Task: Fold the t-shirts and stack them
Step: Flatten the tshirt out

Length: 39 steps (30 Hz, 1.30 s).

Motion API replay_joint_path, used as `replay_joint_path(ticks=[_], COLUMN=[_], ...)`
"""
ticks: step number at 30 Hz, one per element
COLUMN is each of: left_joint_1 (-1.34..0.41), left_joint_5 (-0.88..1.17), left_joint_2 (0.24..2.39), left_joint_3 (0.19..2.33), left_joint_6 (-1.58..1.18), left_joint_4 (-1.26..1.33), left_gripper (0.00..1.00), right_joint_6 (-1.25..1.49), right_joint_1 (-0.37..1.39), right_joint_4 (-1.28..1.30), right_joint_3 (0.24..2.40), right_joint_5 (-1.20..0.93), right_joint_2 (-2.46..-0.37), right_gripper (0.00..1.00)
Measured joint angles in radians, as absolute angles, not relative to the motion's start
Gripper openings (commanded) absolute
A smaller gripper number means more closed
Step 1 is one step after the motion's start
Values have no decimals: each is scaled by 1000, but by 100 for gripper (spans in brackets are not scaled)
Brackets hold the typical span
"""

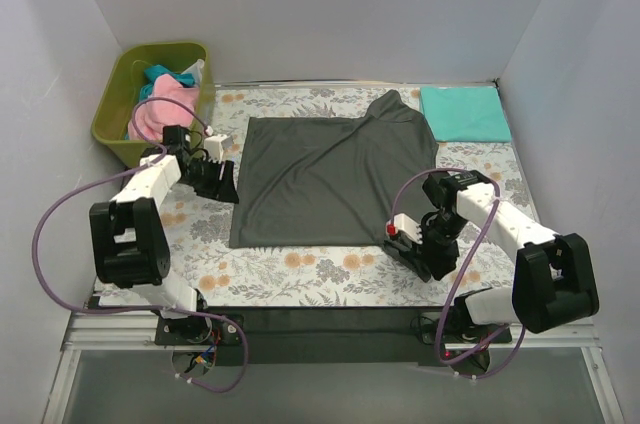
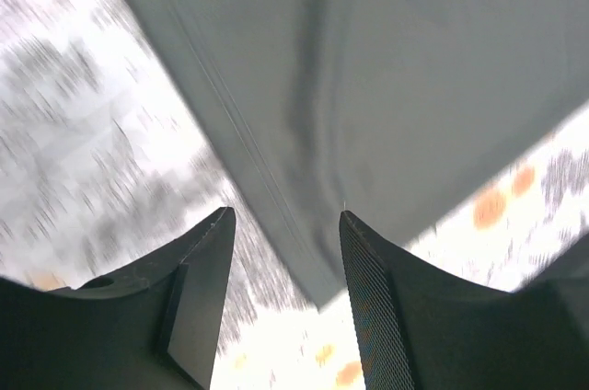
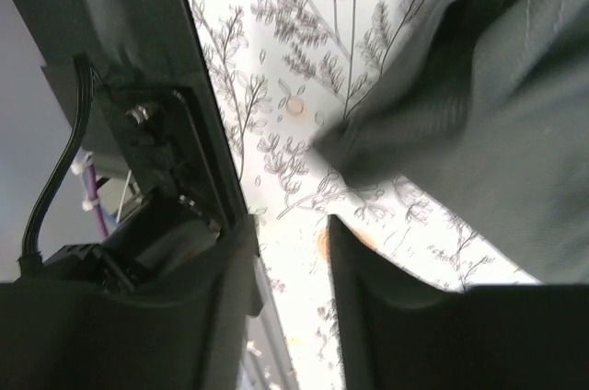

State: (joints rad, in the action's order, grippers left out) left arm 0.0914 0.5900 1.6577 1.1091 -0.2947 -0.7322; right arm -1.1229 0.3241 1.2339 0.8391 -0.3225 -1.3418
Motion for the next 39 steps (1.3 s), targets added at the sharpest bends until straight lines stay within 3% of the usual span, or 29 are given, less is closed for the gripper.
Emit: replay_joint_path(ticks=[9, 15, 19, 28, 34, 39], left_joint_1=[89, 53, 28, 24, 17, 17], left_joint_5=[569, 566, 562, 545, 535, 550], left_joint_2=[1451, 1492, 1523, 1551, 1585, 1580], left_joint_3=[931, 930, 930, 928, 928, 926], left_joint_6=[-131, -141, -157, -181, -200, -192], left_joint_4=[-862, -813, -782, -729, -706, -701], left_gripper=[45, 44, 44, 45, 45, 34], right_joint_6=[-1084, -955, -892, -790, -718, -661], right_joint_1=[321, 315, 328, 444, 505, 523], right_joint_4=[1256, 1159, 1119, 1043, 958, 890], right_joint_3=[989, 1060, 1060, 1032, 984, 949], right_joint_5=[-321, -349, -371, -389, -318, -239], right_joint_2=[-1290, -1465, -1568, -1544, -1544, -1544], right_gripper=[37, 28, 35, 34, 17, 2])
